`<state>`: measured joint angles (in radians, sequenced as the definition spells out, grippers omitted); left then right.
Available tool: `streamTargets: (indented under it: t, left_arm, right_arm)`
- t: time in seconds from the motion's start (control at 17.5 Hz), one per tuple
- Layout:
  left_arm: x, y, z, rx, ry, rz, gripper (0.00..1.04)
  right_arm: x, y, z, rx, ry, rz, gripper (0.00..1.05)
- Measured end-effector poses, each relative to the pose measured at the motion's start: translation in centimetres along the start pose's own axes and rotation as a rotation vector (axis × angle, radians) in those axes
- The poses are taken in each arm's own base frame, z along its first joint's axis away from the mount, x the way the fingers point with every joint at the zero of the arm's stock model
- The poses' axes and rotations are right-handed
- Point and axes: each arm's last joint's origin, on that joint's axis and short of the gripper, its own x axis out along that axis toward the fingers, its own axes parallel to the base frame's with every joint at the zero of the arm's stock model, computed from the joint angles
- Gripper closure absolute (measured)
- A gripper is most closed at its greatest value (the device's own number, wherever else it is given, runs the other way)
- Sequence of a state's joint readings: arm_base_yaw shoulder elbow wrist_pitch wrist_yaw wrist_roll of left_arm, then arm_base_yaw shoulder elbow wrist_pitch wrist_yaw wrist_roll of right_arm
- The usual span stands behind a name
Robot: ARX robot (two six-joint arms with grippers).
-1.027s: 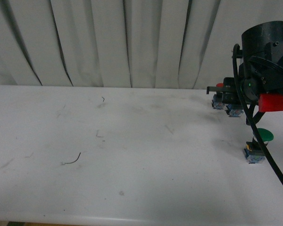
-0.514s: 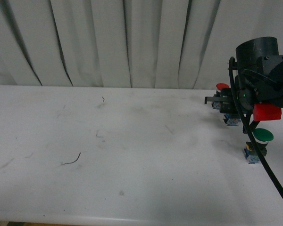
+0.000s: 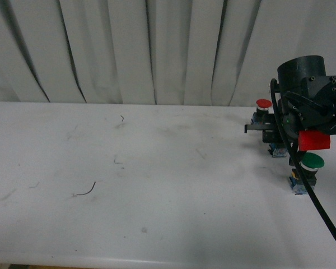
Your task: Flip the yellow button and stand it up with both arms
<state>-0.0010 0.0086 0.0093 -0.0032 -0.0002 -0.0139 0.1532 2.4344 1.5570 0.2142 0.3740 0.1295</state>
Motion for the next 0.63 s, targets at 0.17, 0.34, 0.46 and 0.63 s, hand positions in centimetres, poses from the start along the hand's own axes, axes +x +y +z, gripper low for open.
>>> streamTargets:
  t: [0.17,0.34,0.46,0.63]
  left_arm:
    - [0.00,0.00,0.00,0.000,0.000,0.000,0.07]
    - [0.00,0.00,0.00,0.000,0.000,0.000,0.07]
    - [0.00,0.00,0.00,0.000,0.000,0.000,0.07]
    - [0.00,0.00,0.00,0.000,0.000,0.000,0.07]
  right_arm:
    - [0.05,-0.14,0.01,0.002,0.001,-0.003,0.70]
    - [0.06,-0.20,-0.14,0.003,0.001,-0.003,0.40]
    - [0.06,-0.24,-0.28,0.003,0.001,-0.003,0.06]
    - [-0.12,-0.32,-0.03,0.012,-0.005,0.008,0.07]
